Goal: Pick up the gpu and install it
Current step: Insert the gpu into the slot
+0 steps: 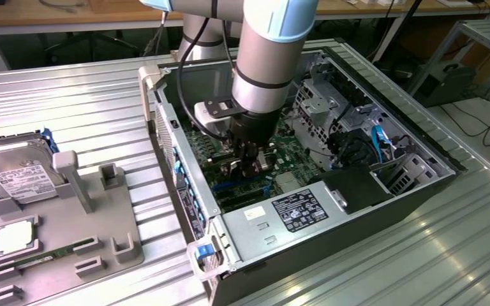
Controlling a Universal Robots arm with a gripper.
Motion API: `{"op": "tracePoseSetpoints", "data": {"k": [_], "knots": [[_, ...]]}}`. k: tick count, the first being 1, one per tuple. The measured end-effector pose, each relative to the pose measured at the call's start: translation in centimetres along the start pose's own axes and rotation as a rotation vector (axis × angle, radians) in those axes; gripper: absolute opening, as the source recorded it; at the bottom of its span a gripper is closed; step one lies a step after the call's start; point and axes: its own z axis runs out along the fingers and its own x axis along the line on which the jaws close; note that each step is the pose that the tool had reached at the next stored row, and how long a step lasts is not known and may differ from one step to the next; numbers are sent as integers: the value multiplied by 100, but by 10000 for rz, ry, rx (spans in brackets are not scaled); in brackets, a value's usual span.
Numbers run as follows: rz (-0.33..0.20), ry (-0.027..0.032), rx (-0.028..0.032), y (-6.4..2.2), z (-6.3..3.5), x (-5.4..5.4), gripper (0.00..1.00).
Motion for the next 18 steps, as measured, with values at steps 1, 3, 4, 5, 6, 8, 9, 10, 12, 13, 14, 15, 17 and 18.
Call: {"op": "tracePoseSetpoints", "data": {"k": [1,3,4,5,6,8,9,10,12,13,14,15,17,18], "knots": [[0,1,-1,1,1,0,28],[0,-1,-5,3,6,-1,28],[0,-1,-5,3,6,-1,28],[0,-1,-5,3,7,-1,28],[0,-1,-5,3,8,-1,28],[1,-4,-9,3,19,-2,28],[1,-2,-14,3,23,-2,28],[0,-3,-22,3,31,-1,28],[0,0,-33,3,39,-1,28],[0,1,-39,2,43,-1,28],[0,1,-45,2,47,-1,28],[0,0,-48,2,50,-1,28],[0,-3,-48,2,53,-2,28],[0,-3,-48,2,52,-1,28]]}}
